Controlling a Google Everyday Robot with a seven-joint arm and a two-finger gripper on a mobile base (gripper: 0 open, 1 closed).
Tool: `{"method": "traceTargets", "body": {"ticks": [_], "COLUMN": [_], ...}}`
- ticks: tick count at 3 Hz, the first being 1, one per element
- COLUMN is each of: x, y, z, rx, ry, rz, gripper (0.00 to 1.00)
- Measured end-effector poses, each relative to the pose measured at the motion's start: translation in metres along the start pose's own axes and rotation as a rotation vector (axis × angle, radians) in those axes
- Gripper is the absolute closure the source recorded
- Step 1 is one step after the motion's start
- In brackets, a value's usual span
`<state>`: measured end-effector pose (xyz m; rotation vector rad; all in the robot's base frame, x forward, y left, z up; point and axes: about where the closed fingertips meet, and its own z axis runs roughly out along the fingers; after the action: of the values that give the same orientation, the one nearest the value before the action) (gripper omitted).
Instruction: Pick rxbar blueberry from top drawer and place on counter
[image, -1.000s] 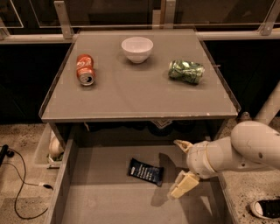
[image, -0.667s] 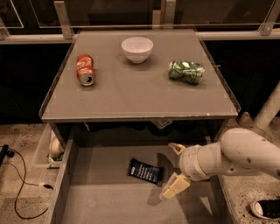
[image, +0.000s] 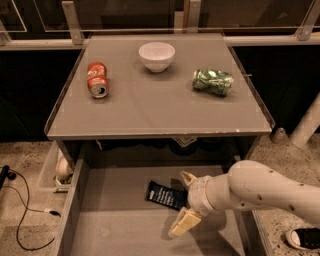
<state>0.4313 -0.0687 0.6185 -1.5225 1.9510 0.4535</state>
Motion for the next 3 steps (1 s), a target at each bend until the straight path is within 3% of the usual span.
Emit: {"method": "traceTargets", "body": {"ticks": [1,3], "x": [0.001,-0.002], "y": [0.000,-0.008], "z": [0.028,0.043], "rx": [0.026,0.006], "ry": [0.020,-0.008], "rz": [-0.037,-0.033], "gripper": [0.00,0.00]}}
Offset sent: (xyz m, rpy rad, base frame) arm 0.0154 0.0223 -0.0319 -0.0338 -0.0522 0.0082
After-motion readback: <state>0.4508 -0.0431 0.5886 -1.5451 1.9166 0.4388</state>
